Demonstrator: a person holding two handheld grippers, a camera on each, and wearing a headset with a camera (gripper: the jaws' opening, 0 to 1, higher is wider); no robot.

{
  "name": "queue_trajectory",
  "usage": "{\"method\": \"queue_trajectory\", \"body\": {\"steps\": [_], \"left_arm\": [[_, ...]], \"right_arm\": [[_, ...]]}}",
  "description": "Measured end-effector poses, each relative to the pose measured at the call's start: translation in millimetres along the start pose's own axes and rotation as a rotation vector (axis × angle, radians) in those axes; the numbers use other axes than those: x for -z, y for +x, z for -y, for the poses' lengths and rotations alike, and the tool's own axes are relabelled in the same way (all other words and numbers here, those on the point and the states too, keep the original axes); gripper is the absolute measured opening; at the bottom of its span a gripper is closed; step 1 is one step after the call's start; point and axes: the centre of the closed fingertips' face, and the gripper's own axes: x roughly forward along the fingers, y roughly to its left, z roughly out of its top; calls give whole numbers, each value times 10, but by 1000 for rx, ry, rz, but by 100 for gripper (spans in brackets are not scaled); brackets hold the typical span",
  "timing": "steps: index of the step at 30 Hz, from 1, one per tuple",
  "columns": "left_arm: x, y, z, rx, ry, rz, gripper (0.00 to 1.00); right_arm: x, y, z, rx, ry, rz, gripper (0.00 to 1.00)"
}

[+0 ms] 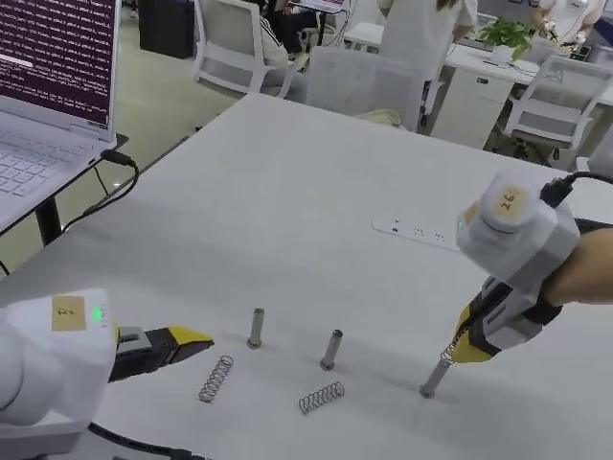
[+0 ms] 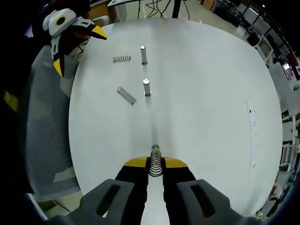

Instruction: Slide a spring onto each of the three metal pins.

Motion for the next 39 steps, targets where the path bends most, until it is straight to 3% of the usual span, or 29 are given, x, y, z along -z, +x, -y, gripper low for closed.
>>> {"method": "queue_trajectory", "body": {"steps": [19,39], "left_arm": [[38,-3,-2,0,-10,-6,73],[49,-7,10,7,-8,-18,72]], "right_arm": [[83,173,19,-18,14,-18,8],[109,542,-39,-23,4,-47,8]]}}
